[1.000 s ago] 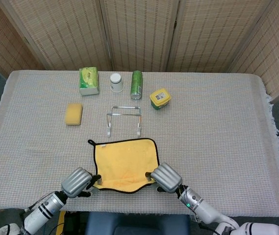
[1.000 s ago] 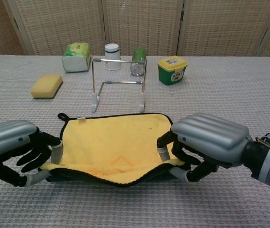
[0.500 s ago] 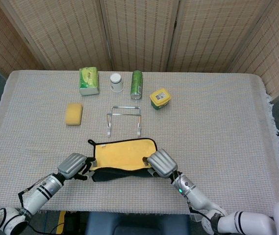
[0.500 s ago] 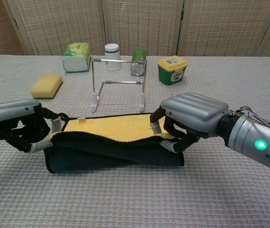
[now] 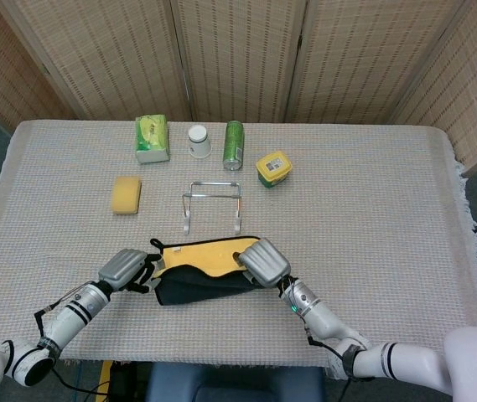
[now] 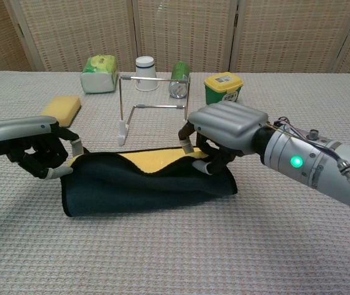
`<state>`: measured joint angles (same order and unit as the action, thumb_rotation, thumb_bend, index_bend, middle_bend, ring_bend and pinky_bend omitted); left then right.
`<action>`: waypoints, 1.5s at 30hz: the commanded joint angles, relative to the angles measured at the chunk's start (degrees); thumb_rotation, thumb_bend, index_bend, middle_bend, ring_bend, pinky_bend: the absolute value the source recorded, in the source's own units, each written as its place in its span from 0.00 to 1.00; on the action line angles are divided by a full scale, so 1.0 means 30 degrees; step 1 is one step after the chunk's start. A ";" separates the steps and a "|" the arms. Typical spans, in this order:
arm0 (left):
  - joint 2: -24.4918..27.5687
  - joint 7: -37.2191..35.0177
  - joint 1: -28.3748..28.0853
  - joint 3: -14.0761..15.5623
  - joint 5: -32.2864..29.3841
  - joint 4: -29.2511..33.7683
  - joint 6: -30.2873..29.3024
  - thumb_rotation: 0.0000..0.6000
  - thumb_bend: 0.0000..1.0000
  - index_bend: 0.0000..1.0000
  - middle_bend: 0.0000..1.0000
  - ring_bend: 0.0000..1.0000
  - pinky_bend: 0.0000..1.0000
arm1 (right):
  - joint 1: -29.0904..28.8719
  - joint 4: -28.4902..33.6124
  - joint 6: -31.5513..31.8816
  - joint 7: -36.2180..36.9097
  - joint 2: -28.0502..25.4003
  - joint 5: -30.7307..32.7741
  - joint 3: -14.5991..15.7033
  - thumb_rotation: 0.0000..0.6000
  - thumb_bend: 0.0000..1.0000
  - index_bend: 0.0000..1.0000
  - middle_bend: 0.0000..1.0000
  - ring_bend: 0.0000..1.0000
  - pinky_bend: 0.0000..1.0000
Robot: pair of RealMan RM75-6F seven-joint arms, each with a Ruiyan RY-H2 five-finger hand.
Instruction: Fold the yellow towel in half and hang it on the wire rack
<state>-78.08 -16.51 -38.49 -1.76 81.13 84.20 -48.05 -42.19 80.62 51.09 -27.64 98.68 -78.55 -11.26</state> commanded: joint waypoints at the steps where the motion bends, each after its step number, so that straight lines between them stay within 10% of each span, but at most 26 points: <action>1: -0.0070 0.0081 -0.0096 -0.0107 -0.0215 -0.0118 0.0179 1.00 0.47 0.47 0.83 0.80 0.94 | -0.0429 -0.0512 -0.0044 -0.0156 0.0197 -0.0111 -0.0092 1.00 0.45 0.60 0.88 0.95 1.00; 17: -0.0455 0.0870 -0.0454 -0.0506 -0.1656 -0.0947 0.1217 1.00 0.47 0.42 0.83 0.80 0.94 | -0.1762 -0.2834 0.0030 -0.0223 0.1146 0.0346 -0.0364 1.00 0.45 0.61 0.88 0.95 1.00; 31: -0.0365 0.1900 -0.0247 -0.0817 -0.2530 -0.0925 0.0879 1.00 0.47 0.08 0.83 0.80 0.94 | -0.2324 -0.4516 0.0023 -0.0155 0.2102 0.1385 -0.0515 1.00 0.45 0.61 0.88 0.95 1.00; 45: 0.0915 0.2421 0.1226 -0.0422 -0.2138 0.0626 -0.1205 1.00 0.47 0.05 0.83 0.80 0.94 | -0.2714 -0.6570 -0.0296 0.0486 0.2974 0.2219 -0.0604 1.00 0.45 0.61 0.87 0.95 1.00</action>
<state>-75.52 -9.19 -35.01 -3.18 74.50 85.86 -51.44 -50.27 61.14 50.31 -26.34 107.44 -72.07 -13.10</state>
